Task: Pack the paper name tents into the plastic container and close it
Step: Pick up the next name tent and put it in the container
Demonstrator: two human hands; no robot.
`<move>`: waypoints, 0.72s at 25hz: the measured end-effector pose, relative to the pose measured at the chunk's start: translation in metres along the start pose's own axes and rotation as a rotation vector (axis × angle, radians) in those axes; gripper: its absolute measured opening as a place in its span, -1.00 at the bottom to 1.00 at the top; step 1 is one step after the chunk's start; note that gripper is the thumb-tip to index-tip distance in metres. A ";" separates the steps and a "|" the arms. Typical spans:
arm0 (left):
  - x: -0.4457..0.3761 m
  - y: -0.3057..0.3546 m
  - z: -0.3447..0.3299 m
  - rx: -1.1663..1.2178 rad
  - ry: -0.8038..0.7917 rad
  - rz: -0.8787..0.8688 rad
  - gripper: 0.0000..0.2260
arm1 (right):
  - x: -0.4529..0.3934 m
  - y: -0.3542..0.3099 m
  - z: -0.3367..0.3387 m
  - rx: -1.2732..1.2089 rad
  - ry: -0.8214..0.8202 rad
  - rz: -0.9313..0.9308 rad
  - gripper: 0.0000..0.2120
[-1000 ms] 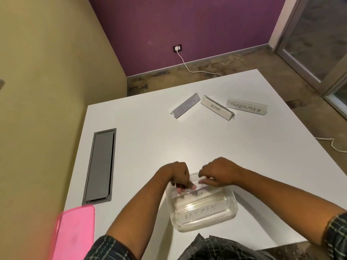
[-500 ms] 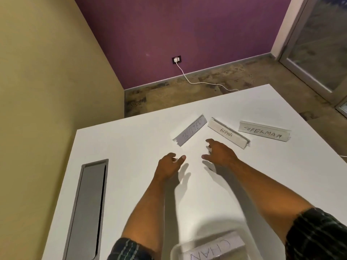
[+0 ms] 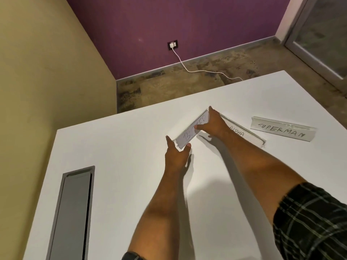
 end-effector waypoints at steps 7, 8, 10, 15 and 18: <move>-0.017 0.005 0.011 -0.107 0.014 -0.050 -0.41 | -0.023 0.007 -0.013 -0.037 -0.081 -0.012 -0.03; -0.017 0.008 0.016 -0.147 0.041 -0.067 -0.51 | -0.020 0.006 -0.013 -0.006 -0.087 -0.009 -0.01; -0.014 0.012 0.031 -0.213 0.121 -0.100 -0.73 | -0.010 -0.004 -0.010 0.103 -0.067 0.035 -0.07; 0.018 0.018 0.075 -0.373 0.271 -0.053 -0.81 | 0.047 -0.036 -0.002 0.321 -0.028 0.226 -0.26; 0.054 0.026 0.093 -0.418 0.268 -0.026 -0.88 | 0.097 -0.045 0.013 0.506 -0.065 0.314 -0.28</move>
Point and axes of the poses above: each hand's wrist, its own x-axis away from the middle knuckle, its own z-axis out of the back of the hand, y = z × x, the point moved 8 cm from there along -x, towards the middle knuckle, and after that the axes turned 9 degrees about x, right-handed, at the moved point
